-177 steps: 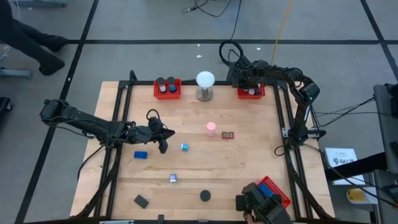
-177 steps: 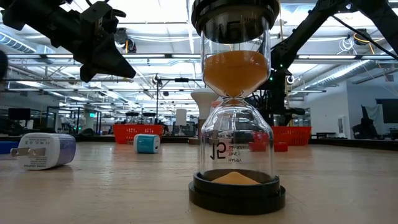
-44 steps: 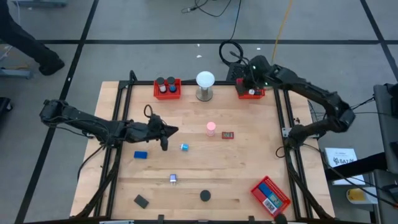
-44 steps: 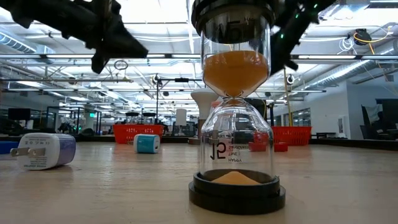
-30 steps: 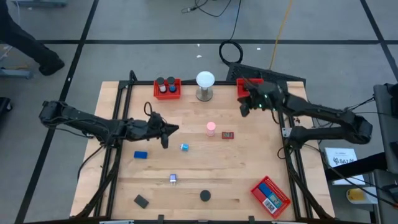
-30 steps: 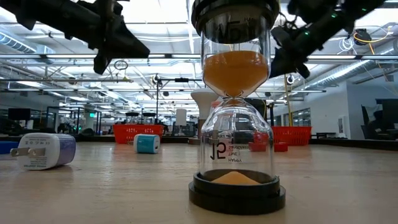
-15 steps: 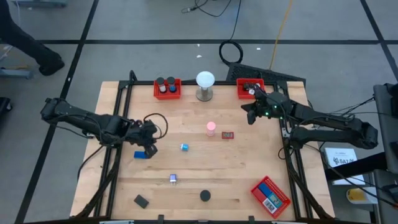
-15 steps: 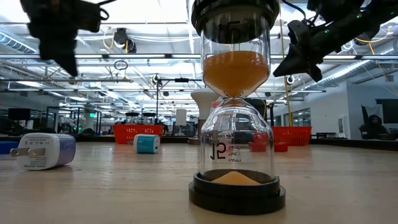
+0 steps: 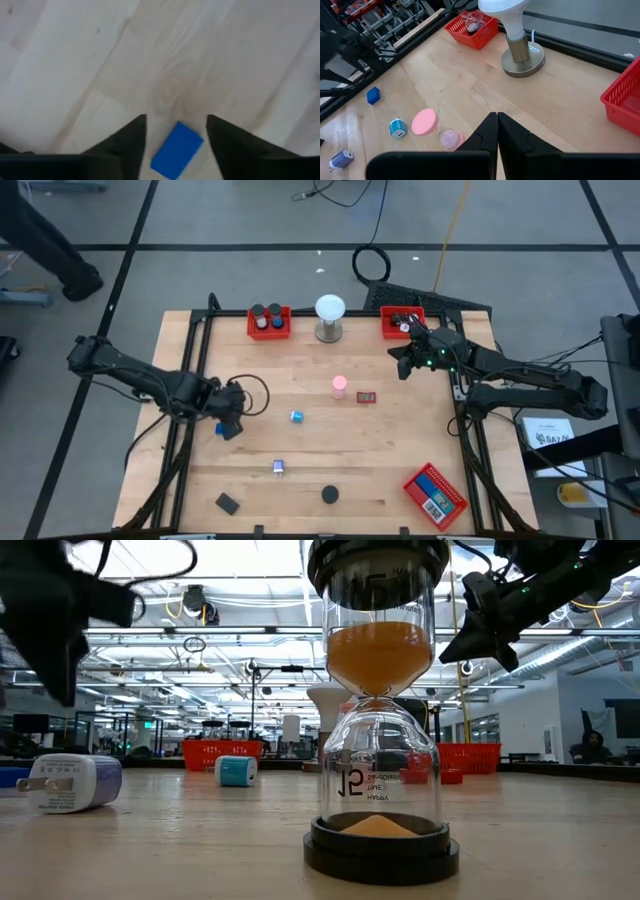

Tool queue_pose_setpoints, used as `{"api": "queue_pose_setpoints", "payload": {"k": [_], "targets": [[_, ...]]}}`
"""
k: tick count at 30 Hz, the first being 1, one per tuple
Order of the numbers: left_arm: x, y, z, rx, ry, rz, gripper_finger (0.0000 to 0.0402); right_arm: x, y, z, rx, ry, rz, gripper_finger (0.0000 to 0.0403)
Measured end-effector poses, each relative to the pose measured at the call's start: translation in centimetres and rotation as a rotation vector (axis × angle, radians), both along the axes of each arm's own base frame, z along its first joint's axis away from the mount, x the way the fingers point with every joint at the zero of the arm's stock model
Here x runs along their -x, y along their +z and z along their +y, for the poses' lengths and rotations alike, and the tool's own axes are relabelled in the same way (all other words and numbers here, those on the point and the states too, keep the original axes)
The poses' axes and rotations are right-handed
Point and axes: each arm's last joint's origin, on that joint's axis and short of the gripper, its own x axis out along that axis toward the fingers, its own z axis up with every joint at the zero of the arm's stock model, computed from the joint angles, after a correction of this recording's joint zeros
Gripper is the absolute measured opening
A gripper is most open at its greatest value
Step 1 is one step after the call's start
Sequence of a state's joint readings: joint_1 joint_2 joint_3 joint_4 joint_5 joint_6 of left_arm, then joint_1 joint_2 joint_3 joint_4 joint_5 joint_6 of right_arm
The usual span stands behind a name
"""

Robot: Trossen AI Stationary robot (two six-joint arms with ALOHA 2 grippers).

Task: Pick & Place Office items
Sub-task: Put the blue digital clock into the bottom right red bin

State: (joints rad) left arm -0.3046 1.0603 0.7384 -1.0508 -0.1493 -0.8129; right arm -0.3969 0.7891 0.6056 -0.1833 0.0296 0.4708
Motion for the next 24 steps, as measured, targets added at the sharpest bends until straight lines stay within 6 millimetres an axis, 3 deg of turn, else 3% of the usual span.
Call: {"api": "queue_pose_setpoints", "payload": {"k": [5,10,15,24], "targets": [[0.6,-2.8,0.1,0.019,-0.068,0.039,0.0289,0.0,0.0,0.0,-0.012,-0.006,-0.005,0.0],[1.1,-4.4,-0.2,0.044,-0.164,0.059,0.033,0.0,0.0,0.0,-0.016,-0.009,-0.008,0.0],[1.8,-5.2,-0.6,0.024,-0.26,0.098,0.0336,0.0,0.0,0.0,-0.033,-0.018,-0.016,0.0],[2.0,-6.4,-1.6,0.003,-0.364,0.035,0.0306,-0.1,0.1,0.0,-0.028,-0.018,-0.03,0.0]]}}
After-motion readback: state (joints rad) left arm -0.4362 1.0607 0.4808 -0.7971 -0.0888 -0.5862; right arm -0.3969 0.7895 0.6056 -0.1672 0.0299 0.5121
